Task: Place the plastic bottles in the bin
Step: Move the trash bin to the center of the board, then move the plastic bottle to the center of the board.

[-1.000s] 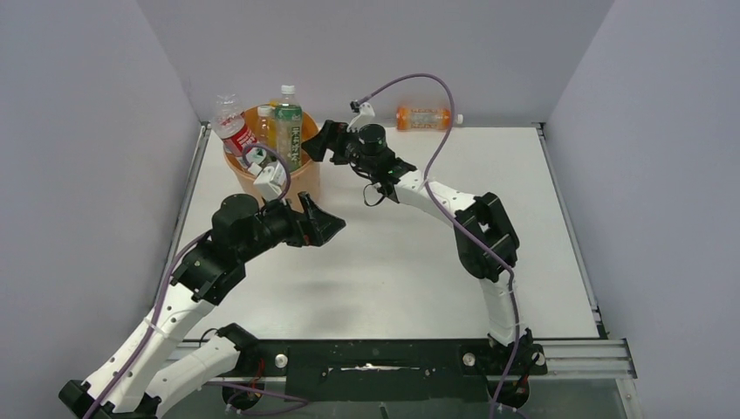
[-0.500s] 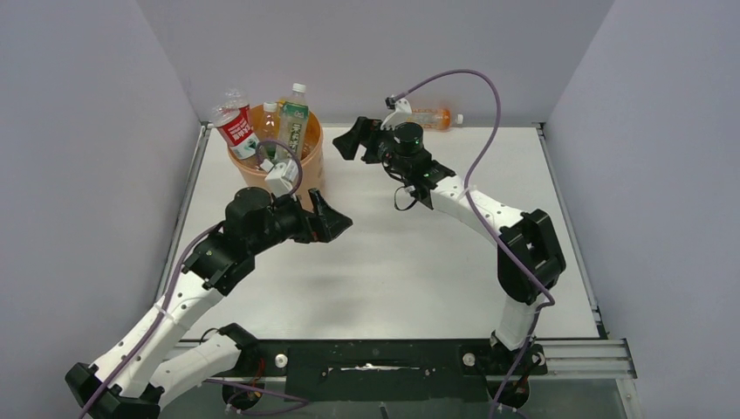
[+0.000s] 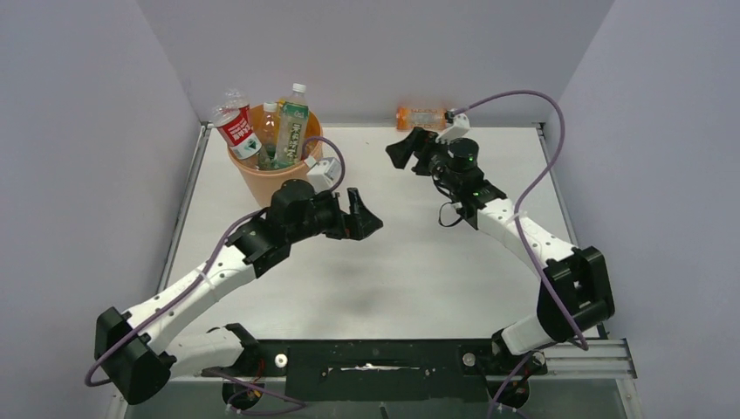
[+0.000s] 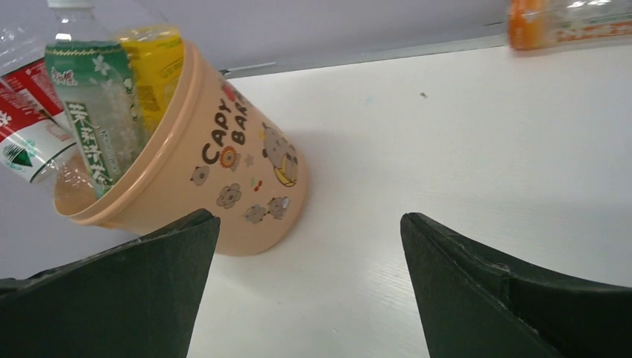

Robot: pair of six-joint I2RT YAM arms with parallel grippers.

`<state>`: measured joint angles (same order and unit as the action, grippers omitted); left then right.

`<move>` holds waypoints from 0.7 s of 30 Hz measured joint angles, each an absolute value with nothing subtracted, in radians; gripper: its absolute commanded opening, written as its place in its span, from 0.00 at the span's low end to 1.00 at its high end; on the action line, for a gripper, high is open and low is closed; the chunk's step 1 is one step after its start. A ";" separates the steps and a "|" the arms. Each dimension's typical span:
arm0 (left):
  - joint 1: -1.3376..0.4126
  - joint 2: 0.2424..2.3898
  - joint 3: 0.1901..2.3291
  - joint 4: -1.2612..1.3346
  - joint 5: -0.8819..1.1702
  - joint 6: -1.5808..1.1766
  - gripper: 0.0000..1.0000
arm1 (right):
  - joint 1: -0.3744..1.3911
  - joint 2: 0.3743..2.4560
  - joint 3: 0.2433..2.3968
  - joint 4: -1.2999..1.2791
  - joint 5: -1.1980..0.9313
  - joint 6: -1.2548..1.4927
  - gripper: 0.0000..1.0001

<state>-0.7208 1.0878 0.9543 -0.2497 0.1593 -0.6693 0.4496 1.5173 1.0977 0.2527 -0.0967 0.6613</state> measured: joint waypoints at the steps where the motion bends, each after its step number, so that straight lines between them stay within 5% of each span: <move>1: -0.734 1.122 0.963 -0.231 0.157 -0.669 0.97 | 0.434 1.498 1.082 0.248 -0.097 0.661 0.98; 21: -0.800 1.684 1.188 -0.005 0.161 -0.619 0.97 | 0.339 1.031 0.652 0.039 0.003 0.636 0.98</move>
<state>-0.7998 1.6840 1.1877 -0.0048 0.1612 -0.6189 0.3389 1.0306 0.6521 0.0395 0.0029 0.6357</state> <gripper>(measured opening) 0.970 0.979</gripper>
